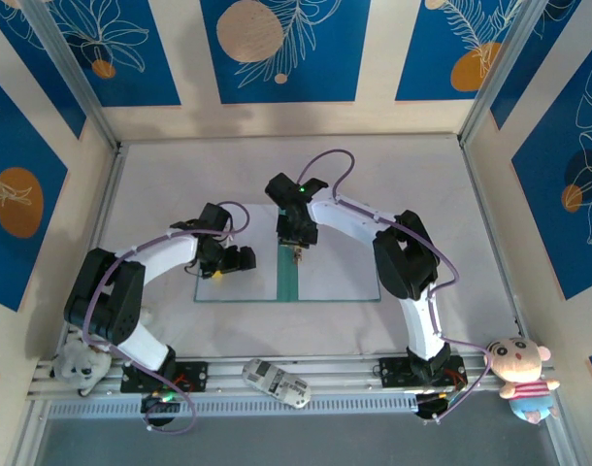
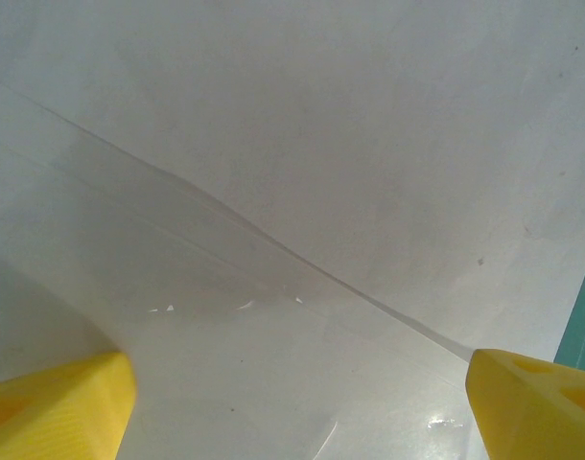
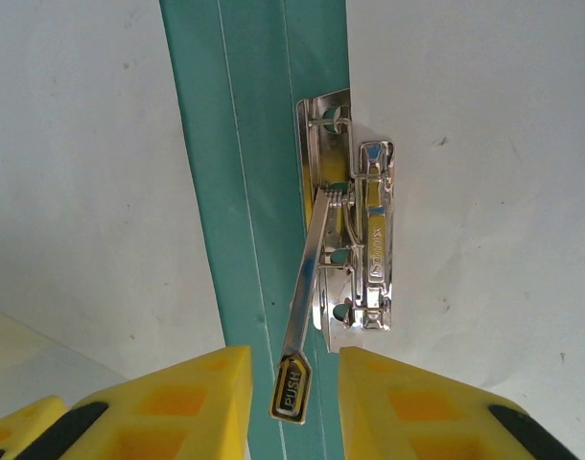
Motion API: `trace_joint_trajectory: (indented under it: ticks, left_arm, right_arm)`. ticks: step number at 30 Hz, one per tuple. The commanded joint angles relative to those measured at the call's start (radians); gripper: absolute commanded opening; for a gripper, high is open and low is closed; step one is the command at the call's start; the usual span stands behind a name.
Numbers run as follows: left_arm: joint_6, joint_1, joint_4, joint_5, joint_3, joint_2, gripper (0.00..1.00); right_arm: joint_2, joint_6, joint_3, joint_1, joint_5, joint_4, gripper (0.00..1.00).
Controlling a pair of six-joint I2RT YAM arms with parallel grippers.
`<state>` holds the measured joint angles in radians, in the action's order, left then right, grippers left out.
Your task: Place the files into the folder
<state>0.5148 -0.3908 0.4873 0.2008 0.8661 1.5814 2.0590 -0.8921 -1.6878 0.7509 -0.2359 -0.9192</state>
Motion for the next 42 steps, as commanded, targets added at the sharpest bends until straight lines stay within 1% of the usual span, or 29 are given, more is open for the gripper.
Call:
trace_joint_trajectory:
  ticks: [1,25,29,42]
  left_arm:
    - [-0.012,0.004,0.000,0.022,-0.017,0.023,0.90]
    - [-0.019,0.006,0.009,0.017,-0.017,0.028,0.90]
    - [-0.018,0.009,0.014,0.014,-0.016,0.026,0.90]
    - [-0.020,0.014,0.026,0.014,-0.006,0.033,0.90]
  right_arm:
    - [0.009,-0.004,-0.024,0.010,0.002,-0.028,0.29]
    - [0.002,0.007,-0.029,0.024,-0.046,-0.073,0.18]
    - [-0.001,0.013,-0.026,0.026,-0.052,-0.080,0.14]
    - [-0.015,0.016,0.027,0.037,-0.089,-0.081,0.08]
